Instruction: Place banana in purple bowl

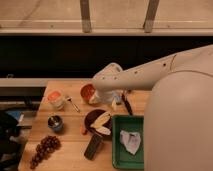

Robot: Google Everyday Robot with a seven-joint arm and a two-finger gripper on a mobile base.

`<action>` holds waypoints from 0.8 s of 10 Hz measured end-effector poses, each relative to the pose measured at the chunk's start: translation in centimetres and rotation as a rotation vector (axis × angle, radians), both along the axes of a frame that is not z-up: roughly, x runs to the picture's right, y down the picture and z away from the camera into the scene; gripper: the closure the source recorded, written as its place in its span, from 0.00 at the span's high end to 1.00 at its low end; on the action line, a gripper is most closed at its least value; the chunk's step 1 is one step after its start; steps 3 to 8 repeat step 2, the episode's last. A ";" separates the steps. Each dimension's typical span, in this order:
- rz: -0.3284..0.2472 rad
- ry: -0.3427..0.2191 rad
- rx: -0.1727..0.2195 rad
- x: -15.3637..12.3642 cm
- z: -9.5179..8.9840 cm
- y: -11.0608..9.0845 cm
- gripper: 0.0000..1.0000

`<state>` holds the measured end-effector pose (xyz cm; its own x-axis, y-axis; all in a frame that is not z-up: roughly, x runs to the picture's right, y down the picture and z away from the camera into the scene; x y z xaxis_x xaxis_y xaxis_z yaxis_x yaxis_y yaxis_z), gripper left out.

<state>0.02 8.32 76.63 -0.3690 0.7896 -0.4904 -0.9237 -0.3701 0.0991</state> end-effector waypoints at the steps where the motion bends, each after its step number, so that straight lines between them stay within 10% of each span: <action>1: 0.001 0.002 0.001 0.0 0.0 -0.1 0.80; 8: 0.001 0.002 0.001 0.0 0.0 -0.1 0.80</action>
